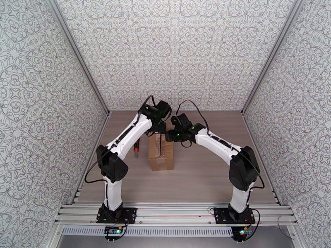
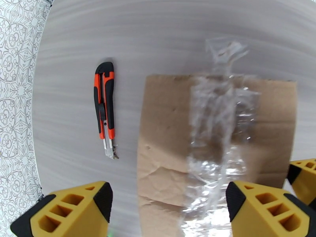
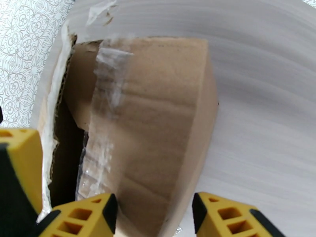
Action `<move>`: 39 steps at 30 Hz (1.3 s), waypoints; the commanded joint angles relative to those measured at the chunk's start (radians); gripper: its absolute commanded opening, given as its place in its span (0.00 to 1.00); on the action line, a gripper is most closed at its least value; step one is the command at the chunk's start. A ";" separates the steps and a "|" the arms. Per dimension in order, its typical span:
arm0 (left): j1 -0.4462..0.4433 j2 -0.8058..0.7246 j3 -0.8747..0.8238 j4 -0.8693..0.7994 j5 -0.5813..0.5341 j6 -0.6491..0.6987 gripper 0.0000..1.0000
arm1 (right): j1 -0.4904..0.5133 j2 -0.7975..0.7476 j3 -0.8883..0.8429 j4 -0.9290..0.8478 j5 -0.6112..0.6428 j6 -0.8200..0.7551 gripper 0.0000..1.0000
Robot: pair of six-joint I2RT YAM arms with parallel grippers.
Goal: Unpack the express box
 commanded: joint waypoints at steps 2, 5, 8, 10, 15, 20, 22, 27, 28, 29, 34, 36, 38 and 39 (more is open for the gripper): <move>-0.009 0.043 0.026 -0.049 -0.017 -0.006 0.84 | 0.006 -0.001 -0.035 0.020 -0.030 0.016 0.55; -0.007 0.044 0.003 -0.009 0.027 -0.004 0.85 | 0.006 -0.006 -0.053 0.039 -0.036 0.022 0.55; 0.005 0.045 -0.027 0.001 0.050 -0.005 0.85 | 0.006 -0.017 -0.076 0.065 -0.037 0.033 0.55; 0.023 0.027 -0.095 0.036 0.079 -0.007 0.86 | 0.006 -0.021 -0.087 0.076 -0.036 0.037 0.55; 0.056 -0.031 -0.193 0.101 0.112 -0.005 0.85 | 0.006 -0.018 -0.096 0.083 -0.044 0.043 0.54; 0.058 -0.046 -0.182 0.119 0.140 0.028 0.87 | 0.006 -0.018 -0.090 0.082 -0.042 0.042 0.54; 0.064 -0.070 -0.190 0.150 0.176 0.028 0.89 | 0.006 -0.020 -0.092 0.083 -0.044 0.043 0.54; 0.105 -0.129 -0.236 0.207 0.287 0.047 0.91 | 0.006 -0.022 -0.105 0.092 -0.057 0.046 0.55; 0.114 -0.137 -0.251 0.219 0.309 0.054 0.91 | 0.006 -0.021 -0.105 0.094 -0.061 0.046 0.54; 0.124 -0.146 -0.268 0.236 0.337 0.063 0.91 | 0.006 -0.022 -0.106 0.094 -0.063 0.046 0.54; 0.145 -0.160 -0.316 0.276 0.425 0.092 0.92 | 0.006 -0.027 -0.110 0.106 -0.068 0.045 0.54; 0.132 -0.144 -0.305 0.257 0.402 0.100 0.92 | 0.006 -0.032 -0.113 0.112 -0.068 0.043 0.54; 0.117 -0.130 -0.298 0.242 0.373 0.100 0.92 | 0.006 -0.045 -0.134 0.149 -0.082 0.046 0.55; 0.110 -0.122 -0.291 0.226 0.354 0.098 0.92 | 0.006 -0.055 -0.152 0.178 -0.089 0.051 0.56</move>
